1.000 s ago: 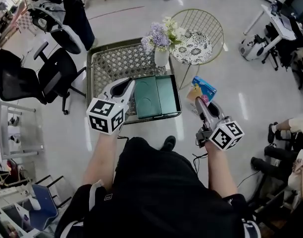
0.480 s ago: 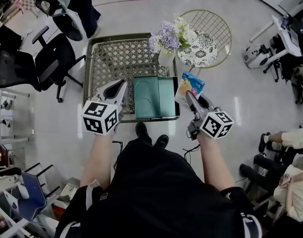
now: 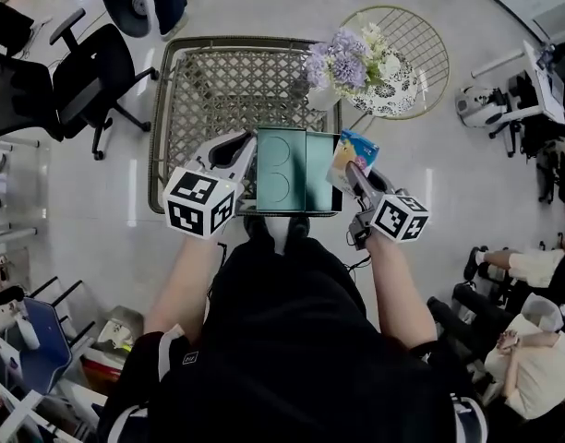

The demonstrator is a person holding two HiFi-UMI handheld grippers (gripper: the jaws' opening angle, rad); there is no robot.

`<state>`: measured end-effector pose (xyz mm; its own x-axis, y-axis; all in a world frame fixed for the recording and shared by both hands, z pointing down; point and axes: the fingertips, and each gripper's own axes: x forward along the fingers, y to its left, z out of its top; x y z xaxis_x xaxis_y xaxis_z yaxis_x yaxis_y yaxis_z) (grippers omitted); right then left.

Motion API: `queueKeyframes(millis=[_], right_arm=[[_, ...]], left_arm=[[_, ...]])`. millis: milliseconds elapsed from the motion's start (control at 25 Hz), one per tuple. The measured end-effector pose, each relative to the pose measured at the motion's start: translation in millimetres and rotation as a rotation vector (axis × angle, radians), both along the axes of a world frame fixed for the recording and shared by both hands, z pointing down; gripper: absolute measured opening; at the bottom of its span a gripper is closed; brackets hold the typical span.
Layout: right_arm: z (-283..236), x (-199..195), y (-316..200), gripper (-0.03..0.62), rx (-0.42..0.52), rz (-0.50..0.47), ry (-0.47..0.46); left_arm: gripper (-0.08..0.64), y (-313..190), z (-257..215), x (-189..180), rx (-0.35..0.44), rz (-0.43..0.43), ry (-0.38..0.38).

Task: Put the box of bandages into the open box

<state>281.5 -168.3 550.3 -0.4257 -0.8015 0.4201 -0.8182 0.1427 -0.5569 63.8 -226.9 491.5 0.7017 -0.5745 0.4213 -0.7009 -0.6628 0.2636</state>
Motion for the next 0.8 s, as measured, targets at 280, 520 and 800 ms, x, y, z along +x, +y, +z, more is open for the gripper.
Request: queueKeyframes(millis=[280,520,800], right_arm=[[54,-3,-3,0.091,-0.128,-0.066,0.006],[103,-3,-2,0.092,-0.219,-0.121,0.041],[152,-6,-3,0.092,-0.333,-0.149,0.092]], left_arm=[[0.031,4,18,0,-0.055,-0.036,-0.027],[0.031,12,40,-3,-0.106,-0.069,-0.062],[0.031,24,59,-13,-0.149,-0.101,-0.089]])
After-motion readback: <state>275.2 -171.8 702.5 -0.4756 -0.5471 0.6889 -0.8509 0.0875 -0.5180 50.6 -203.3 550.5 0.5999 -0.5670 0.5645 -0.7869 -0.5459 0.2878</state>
